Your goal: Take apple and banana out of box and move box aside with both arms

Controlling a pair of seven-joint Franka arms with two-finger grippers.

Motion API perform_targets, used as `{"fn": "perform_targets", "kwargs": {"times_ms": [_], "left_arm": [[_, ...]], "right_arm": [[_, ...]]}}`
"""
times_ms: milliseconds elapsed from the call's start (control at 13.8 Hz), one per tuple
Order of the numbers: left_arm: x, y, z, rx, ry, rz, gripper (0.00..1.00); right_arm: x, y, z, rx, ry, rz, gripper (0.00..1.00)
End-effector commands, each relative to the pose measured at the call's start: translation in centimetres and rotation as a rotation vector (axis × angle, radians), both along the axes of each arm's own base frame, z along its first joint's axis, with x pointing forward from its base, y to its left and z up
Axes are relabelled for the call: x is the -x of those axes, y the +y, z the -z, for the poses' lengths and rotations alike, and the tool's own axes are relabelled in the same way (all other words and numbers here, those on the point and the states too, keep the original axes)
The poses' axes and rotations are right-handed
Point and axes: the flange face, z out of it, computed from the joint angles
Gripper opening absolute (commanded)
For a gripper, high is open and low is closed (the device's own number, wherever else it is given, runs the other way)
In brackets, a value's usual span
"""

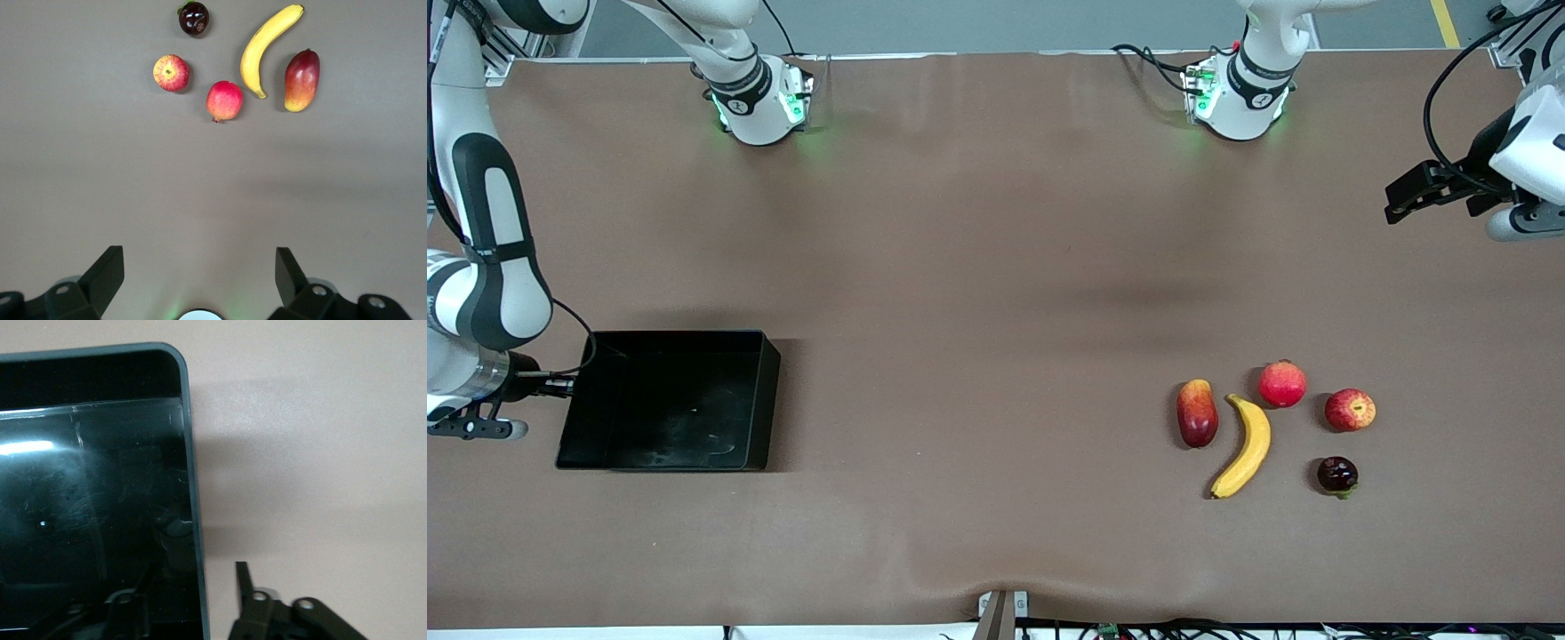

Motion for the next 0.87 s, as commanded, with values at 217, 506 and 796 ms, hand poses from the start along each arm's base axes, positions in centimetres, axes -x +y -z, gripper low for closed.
{"fn": "perform_targets", "kwargs": {"times_ms": [217,506,796], "left_arm": [[0.0,-0.8,0.1,0.009,0.017,0.011,1.0],[0.1,-1.2,0.0,0.007,0.015,0.015,1.0],[-0.9,-1.3,0.1,0.01,0.007,0.005,1.0]], "right_arm": [[-1.3,3.8,-4.4,-0.012,-0.025,-0.041,1.0],[-0.4,9.8,-8.3,-0.017,0.097,0.073,1.0],[2.6,15.5,-12.1,-0.024,0.279,0.061,1.0]]}}
